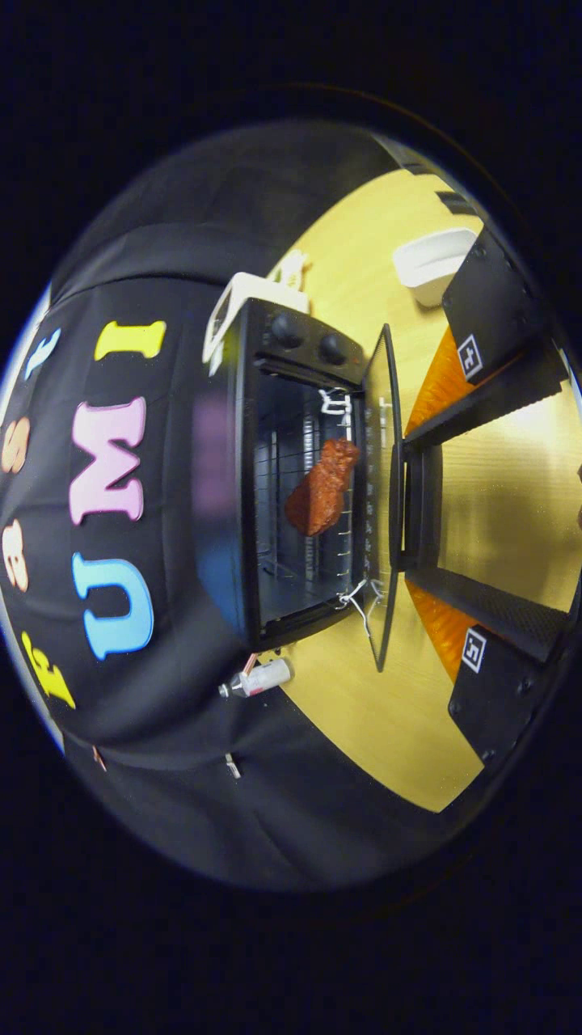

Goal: Open the toaster oven, put the food inside, and close the toaster oven door.

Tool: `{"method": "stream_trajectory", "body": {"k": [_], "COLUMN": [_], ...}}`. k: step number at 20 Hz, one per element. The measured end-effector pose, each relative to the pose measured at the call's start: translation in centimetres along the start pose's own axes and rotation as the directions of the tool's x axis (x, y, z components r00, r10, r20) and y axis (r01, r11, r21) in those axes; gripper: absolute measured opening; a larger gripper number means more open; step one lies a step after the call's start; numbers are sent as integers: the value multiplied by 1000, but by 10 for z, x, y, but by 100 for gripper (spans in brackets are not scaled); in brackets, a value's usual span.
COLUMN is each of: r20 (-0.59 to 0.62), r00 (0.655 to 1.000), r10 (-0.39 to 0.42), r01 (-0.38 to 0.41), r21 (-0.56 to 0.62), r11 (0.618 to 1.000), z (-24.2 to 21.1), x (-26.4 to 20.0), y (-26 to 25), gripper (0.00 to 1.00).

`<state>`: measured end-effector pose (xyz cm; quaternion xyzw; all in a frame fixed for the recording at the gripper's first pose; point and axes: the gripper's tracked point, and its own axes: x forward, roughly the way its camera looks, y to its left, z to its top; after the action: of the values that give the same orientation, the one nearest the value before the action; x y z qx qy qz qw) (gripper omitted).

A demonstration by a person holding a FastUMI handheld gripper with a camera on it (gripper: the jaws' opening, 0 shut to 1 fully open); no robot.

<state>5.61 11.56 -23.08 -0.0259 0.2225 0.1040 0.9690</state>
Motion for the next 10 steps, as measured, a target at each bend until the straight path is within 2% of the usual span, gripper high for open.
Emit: {"method": "stream_trajectory", "body": {"k": [4, 7, 10], "r20": [103, 117, 132], "r00": [994, 992, 990], "r10": [23, 38, 53], "r01": [-13, -28, -44], "r21": [-96, -88, -71], "r11": [995, 996, 996], "z": [56, 77, 88], "x": [26, 53, 61], "y": [2, -5, 0], "gripper": [100, 100, 100]}}
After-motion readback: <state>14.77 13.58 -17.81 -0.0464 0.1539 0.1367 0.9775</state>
